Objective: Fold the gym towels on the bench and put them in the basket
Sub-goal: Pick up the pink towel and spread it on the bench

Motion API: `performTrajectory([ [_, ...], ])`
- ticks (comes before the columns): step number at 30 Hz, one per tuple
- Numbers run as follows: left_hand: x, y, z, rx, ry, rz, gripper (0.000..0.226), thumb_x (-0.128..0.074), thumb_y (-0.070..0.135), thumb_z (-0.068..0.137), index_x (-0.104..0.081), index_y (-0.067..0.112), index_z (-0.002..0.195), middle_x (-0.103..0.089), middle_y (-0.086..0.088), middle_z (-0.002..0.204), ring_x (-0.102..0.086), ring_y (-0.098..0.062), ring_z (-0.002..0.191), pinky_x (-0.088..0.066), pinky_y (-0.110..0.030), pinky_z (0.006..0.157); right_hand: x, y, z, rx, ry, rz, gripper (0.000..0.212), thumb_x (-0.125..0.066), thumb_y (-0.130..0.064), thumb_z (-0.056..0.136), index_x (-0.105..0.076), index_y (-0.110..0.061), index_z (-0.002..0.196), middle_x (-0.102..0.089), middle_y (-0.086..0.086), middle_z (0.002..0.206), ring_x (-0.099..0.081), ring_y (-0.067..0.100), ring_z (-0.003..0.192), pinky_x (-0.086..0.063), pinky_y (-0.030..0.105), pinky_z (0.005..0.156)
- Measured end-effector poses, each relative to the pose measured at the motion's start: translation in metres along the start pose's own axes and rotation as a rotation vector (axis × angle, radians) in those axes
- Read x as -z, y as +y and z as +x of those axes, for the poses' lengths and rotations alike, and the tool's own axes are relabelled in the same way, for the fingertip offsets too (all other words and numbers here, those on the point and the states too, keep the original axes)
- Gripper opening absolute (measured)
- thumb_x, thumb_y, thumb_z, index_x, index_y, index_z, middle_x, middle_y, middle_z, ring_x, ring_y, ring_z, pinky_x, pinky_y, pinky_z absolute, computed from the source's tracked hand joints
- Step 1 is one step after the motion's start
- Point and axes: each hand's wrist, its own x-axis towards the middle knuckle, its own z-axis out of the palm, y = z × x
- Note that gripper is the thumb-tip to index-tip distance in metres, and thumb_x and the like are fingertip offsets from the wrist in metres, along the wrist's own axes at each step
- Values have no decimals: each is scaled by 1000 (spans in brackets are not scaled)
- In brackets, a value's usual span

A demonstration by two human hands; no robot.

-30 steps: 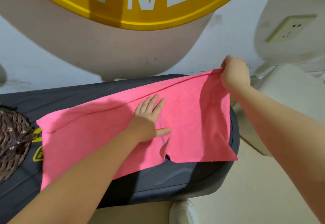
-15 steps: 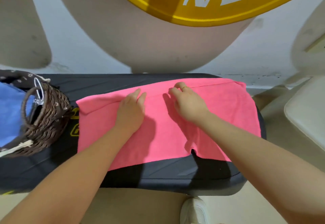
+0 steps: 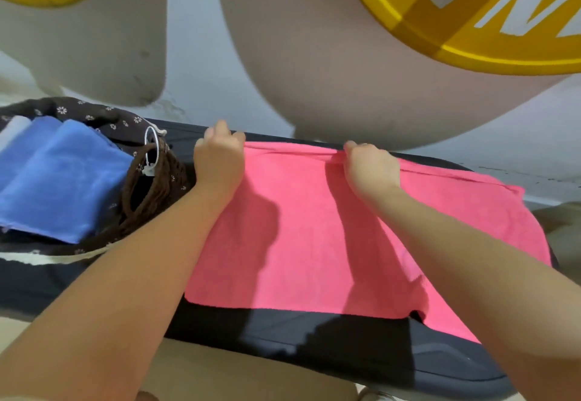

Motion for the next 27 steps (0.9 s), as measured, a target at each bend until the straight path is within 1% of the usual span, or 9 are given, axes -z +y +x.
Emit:
performTrajectory([
  [3, -4, 9, 1, 151, -27, -390, 50, -44, -6, 85, -45, 2, 133, -47, -28, 115, -54, -40, 81, -48, -46, 72, 0, 2, 0, -47, -50, 233, 66, -38, -8, 91, -11, -24, 149, -19, 6, 156, -50, 34, 122, -46, 42, 86],
  [5, -8, 15, -13, 117, -101, -469, 58, -41, -3, 86, -28, 0, 142, -34, -28, 134, -51, -42, 103, -43, -46, 92, -4, 3, -15, -24, -99, 254, 70, -39, -11, 92, -2, -25, 150, -3, 4, 159, -40, 33, 132, -43, 43, 91],
  [7, -13, 16, -37, 16, -213, -493, 53, -43, 4, 84, -37, -3, 136, -33, -28, 138, -46, -42, 117, -38, -43, 101, -12, 6, -32, 44, -135, 184, 63, -41, -12, 92, -14, -16, 149, -3, 8, 159, -32, 34, 136, -38, 43, 100],
  [9, -11, 14, -63, -98, -247, -478, 39, -51, 8, 79, -56, -7, 115, -49, -29, 121, -52, -44, 107, -43, -46, 91, -19, 7, -50, 150, -112, 138, 50, -42, -12, 90, -36, -5, 139, -18, 17, 155, -36, 38, 131, -38, 45, 100],
  [12, 1, 0, -98, -226, -268, -365, 18, -64, 10, 80, -62, -2, 93, -55, -21, 99, -55, -36, 86, -45, -42, 76, -23, -5, -77, 350, -37, 212, 39, -34, -22, 84, -59, 3, 102, -56, 25, 112, -59, 42, 89, -52, 46, 70],
  [15, 11, -25, -125, -408, -334, -370, 28, -53, 29, 83, -62, 3, 85, -56, -14, 89, -56, -30, 75, -47, -37, 65, -28, -26, -99, 522, -88, 231, 39, -30, -28, 81, -58, -2, 90, -57, 15, 91, -57, 33, 73, -45, 35, 55],
  [19, 17, -59, -143, -681, -456, -275, 34, -46, 32, 75, -63, 6, 88, -60, -11, 95, -61, -30, 83, -53, -37, 72, -33, -53, -123, 615, -175, 189, 17, -48, -16, 89, -58, -6, 98, -57, 12, 101, -58, 33, 86, -45, 37, 62],
  [22, 25, -71, -144, -759, -487, -190, 29, -41, 27, 72, -62, 8, 78, -62, -10, 89, -63, -29, 80, -53, -32, 66, -33, -57, -135, 557, -188, 141, 26, -51, -25, 91, -58, -7, 108, -56, 12, 112, -58, 32, 93, -47, 39, 69],
  [27, 17, -78, -157, -765, -366, 15, 24, -35, 12, 63, -58, 11, 66, -56, -5, 70, -55, -24, 61, -42, -31, 49, -37, -64, -156, 631, -61, -48, 45, -37, -33, 81, -66, -4, 97, -67, 11, 88, -61, 30, 55, -50, 31, 39],
])
